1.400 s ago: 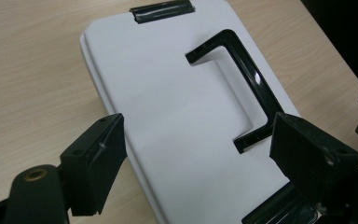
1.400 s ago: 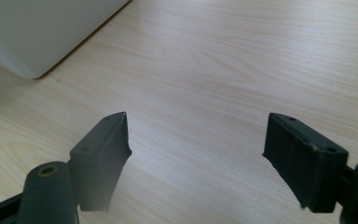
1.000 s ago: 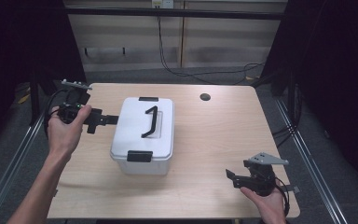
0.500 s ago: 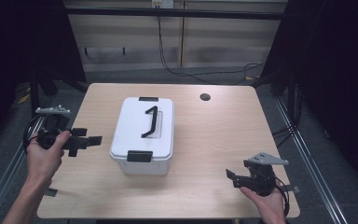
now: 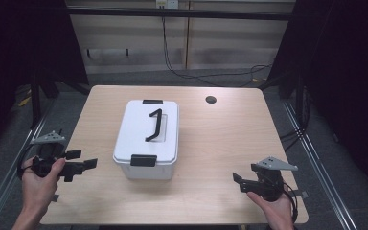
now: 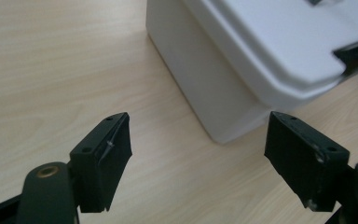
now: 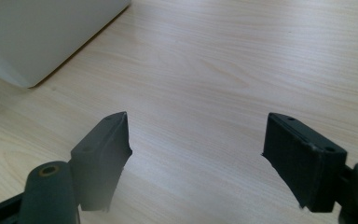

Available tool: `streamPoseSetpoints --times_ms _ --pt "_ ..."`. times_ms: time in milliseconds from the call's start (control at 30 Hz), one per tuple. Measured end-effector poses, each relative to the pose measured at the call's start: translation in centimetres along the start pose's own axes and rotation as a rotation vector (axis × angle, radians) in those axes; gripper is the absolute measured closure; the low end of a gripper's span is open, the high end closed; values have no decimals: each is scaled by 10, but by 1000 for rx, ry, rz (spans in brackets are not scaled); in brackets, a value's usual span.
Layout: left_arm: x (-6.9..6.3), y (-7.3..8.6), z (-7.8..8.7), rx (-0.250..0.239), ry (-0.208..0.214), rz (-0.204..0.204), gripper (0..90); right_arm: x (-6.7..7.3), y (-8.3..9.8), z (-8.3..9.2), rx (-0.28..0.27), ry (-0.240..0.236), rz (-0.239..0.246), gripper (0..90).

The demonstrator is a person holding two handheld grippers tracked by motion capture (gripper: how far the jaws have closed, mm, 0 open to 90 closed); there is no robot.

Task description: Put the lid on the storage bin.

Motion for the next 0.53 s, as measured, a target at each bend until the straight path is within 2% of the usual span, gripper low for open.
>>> streamPoseSetpoints --times_ms 100,167,200,300,367,400,467,533 --pt "0 13 -7 48 -23 7 223 0 0 0 -5 10 -5 224" --pt "0 24 -9 45 -38 -11 223 0 0 -1 -7 17 -8 223" --pt "1 31 -11 57 -53 -2 220 0 0 -2 -12 11 -9 229" --pt "2 38 -14 65 -57 -8 213 1 0 -4 -13 9 -5 244" --pt "5 43 -16 63 -49 2 213 1 0 -5 -11 5 3 247" --pt "6 45 -17 62 -71 2 212 2 0 -6 -11 1 1 255" --pt "5 47 -18 61 -97 -14 191 2 2 -8 2 1 18 281" --pt "2 49 -20 70 -110 -48 189 1 3 -13 28 7 25 292"
Point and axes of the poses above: each handheld gripper's, and its own axes: z roughly backward along the jaws, y roughly out of its underside, x roughly to its left, the point moved 1 cm from there along -z, roughly forward along the jaws, and after that the axes turned 6 degrees about -z, right-handed, at the moved point
